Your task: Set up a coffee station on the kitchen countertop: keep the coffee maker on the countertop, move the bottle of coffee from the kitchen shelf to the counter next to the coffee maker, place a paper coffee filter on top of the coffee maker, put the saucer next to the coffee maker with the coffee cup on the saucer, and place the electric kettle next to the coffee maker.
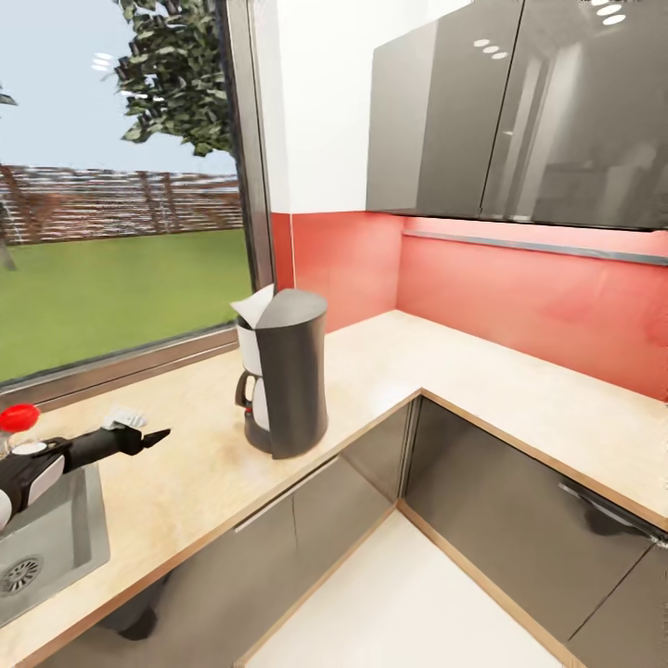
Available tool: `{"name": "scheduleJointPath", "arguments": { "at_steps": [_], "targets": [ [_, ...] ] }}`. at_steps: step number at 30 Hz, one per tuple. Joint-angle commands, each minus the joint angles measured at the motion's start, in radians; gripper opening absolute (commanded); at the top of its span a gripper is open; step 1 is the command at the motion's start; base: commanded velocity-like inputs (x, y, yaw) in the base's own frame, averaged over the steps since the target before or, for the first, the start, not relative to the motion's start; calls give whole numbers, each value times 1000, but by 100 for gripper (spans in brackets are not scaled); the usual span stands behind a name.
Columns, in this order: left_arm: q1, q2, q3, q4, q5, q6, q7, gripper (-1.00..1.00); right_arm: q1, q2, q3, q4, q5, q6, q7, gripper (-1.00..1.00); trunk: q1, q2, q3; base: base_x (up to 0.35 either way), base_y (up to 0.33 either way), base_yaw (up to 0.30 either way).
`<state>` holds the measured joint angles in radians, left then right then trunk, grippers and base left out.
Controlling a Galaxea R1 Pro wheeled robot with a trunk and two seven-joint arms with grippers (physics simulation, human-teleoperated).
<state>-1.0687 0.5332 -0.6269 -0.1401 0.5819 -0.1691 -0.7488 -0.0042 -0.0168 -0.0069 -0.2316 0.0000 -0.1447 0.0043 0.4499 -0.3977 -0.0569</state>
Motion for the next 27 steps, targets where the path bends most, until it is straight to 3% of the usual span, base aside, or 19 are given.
{"name": "scheduleJointPath", "arguments": {
  "at_steps": [1, 8, 27],
  "targets": [
    [0, 1, -8, 1, 6, -8, 0, 100, 0, 0, -1, 0, 0, -3, 0, 100, 0, -2, -2, -301, -6, 70],
    [1, 1, -8, -2, 19, -10, 11, 100, 0, 0, -2, 0, 0, -3, 0, 100, 0, -2, -2, -258, -136, 218],
    [5, -6, -11, -47, 24, -13, 24, 100, 0, 1, -2, 0, 0, -3, 0, 100, 0, -2, -2, -109, -254, 275]
  ]
}}
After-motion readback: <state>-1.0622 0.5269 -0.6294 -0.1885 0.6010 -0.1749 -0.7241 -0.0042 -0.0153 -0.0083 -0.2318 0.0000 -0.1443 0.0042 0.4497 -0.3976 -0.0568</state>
